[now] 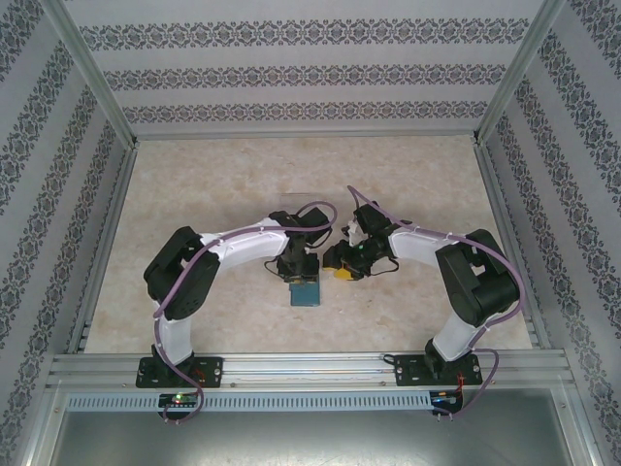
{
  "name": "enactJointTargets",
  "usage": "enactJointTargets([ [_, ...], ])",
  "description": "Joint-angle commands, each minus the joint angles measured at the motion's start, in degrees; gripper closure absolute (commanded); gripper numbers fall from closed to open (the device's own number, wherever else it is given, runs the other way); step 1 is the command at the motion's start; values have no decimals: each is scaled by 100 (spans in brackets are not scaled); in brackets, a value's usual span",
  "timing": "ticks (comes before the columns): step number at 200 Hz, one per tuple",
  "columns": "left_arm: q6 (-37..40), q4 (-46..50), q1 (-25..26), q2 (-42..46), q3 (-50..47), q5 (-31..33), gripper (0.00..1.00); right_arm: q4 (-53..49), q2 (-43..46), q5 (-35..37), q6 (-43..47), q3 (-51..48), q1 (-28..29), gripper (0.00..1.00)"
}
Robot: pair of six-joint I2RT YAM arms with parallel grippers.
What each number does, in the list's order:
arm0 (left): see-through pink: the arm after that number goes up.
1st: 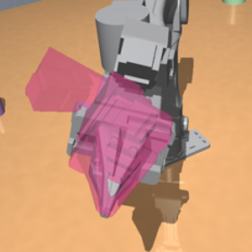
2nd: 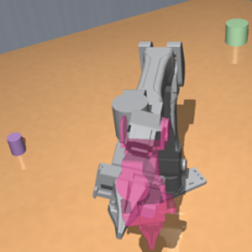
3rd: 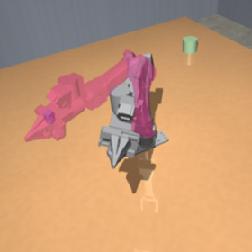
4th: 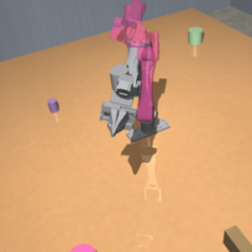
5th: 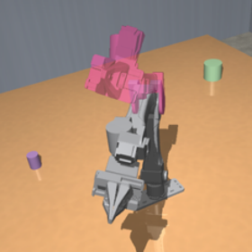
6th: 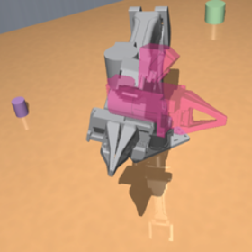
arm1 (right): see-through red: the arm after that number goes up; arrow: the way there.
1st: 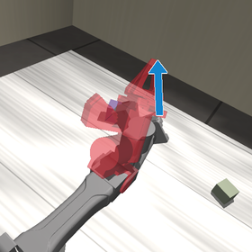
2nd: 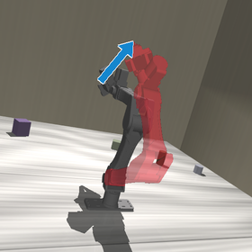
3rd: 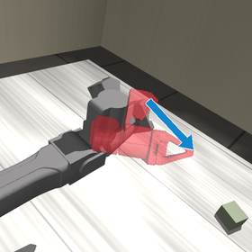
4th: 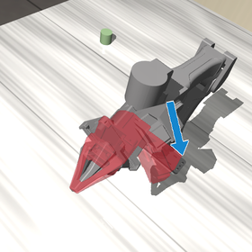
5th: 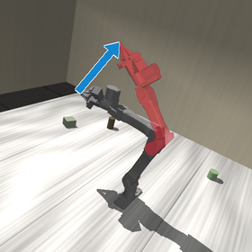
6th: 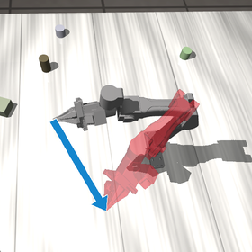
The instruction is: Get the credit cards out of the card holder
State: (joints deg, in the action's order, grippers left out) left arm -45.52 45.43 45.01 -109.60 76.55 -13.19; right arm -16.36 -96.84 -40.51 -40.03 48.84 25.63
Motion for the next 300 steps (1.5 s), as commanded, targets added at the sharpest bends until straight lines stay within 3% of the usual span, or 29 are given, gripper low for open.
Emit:
enactJointTargets([
  [1, -68, 403, 65, -121, 57, 146, 67, 148, 139, -249, 86, -115, -5, 50],
  [51, -37, 625, 71, -196, 97, 275, 66, 352, 46, -518, -33, -204, 78, 52],
  [98, -34, 909, 86, -67, 301, 461, 74, 382, 20, -441, -146, -226, 161, 55],
  [188, -23, 788, 174, -164, 227, 174, 65, 344, -44, -422, -189, -158, 214, 55],
  [300, 174, 599, 166, -146, 64, 351, 87, 768, -378, -627, -334, -142, 506, 58],
])
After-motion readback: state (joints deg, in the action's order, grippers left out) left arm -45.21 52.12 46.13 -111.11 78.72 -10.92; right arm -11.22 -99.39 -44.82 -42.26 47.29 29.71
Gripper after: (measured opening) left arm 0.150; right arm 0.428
